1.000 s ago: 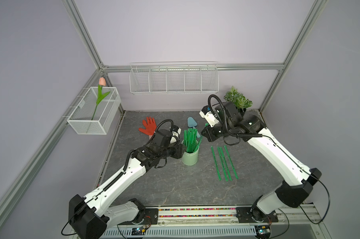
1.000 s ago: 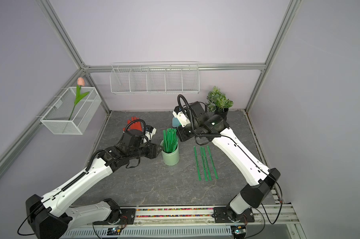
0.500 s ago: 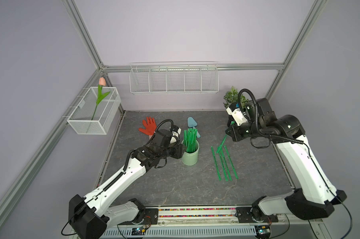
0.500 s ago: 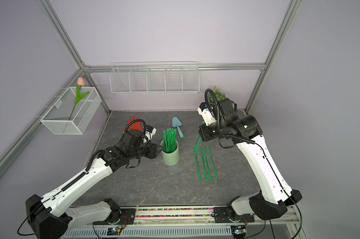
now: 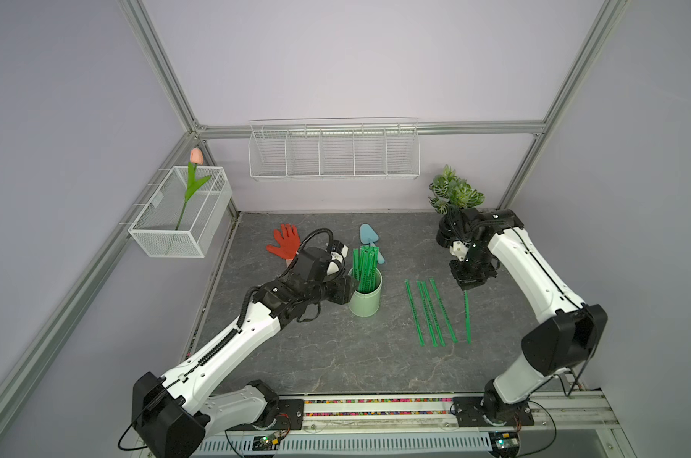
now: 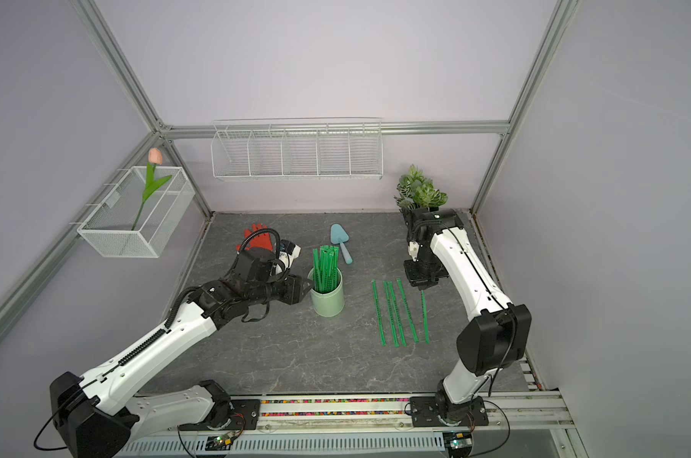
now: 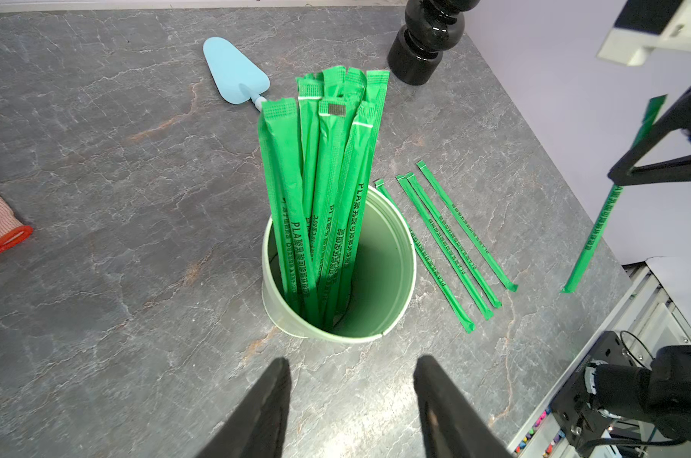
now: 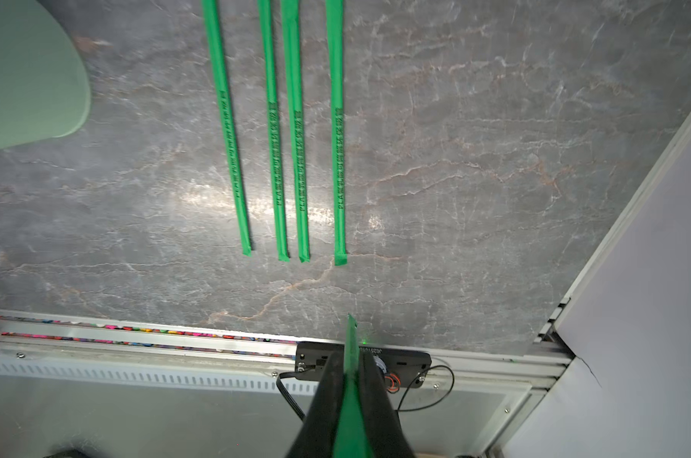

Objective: Take the straws out of the storage container
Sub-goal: Place the straw at the center of the board.

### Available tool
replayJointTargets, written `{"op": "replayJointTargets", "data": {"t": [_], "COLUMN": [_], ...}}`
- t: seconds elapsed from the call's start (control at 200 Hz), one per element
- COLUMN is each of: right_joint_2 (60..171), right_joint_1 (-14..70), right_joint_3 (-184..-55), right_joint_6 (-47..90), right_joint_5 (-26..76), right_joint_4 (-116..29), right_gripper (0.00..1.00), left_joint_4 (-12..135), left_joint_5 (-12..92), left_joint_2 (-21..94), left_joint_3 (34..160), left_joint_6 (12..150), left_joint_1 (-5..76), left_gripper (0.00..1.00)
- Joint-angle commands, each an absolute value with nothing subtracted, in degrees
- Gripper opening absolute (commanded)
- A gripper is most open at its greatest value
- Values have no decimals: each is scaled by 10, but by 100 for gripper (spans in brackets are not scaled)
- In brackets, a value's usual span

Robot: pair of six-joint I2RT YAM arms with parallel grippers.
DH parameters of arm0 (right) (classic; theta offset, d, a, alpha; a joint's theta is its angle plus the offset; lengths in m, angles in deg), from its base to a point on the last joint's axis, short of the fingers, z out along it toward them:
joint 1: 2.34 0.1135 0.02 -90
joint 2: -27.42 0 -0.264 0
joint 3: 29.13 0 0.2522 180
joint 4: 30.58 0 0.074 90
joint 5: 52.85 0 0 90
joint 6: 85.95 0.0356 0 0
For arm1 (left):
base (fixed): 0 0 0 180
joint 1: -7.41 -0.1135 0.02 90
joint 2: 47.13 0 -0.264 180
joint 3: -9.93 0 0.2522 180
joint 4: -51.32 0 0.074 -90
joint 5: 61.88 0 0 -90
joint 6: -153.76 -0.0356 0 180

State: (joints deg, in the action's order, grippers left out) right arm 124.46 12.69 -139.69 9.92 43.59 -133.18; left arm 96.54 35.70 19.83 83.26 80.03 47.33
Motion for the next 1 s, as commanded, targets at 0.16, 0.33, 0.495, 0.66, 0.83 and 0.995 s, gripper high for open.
{"op": "replayJointTargets", "data": {"t": [0.16,0.33,0.495,0.66,0.83,0.995], "right_joint_2": [1362,1418,1463,1506,1541,1559], "right_joint_1": [108,100,98,77,70,65], "right_joint_3": [-1407,-1421,-1449,-1479,-1495,-1499], "right_joint_6": [75,69,62,54,53,52], "right_joint_5": [447,441,433,434,424,403], "right_joint_4": [-1336,-1317,-1307,-1300,-1292,-1278], "right_gripper": [11,12,12,13,14,14], "left_joint_4": [963,964,965,965,965,966], "left_joint_5": [358,355,357,354,353,354], "left_joint_2": [203,204,209,210,212,213], "left_joint_3": [843,843,844,844,844,844], "left_joint_6": [803,801,802,801,801,801], "left_joint_1": [475,475,475,475,475,475], "left_gripper": [54,54,54,54,54,54]}}
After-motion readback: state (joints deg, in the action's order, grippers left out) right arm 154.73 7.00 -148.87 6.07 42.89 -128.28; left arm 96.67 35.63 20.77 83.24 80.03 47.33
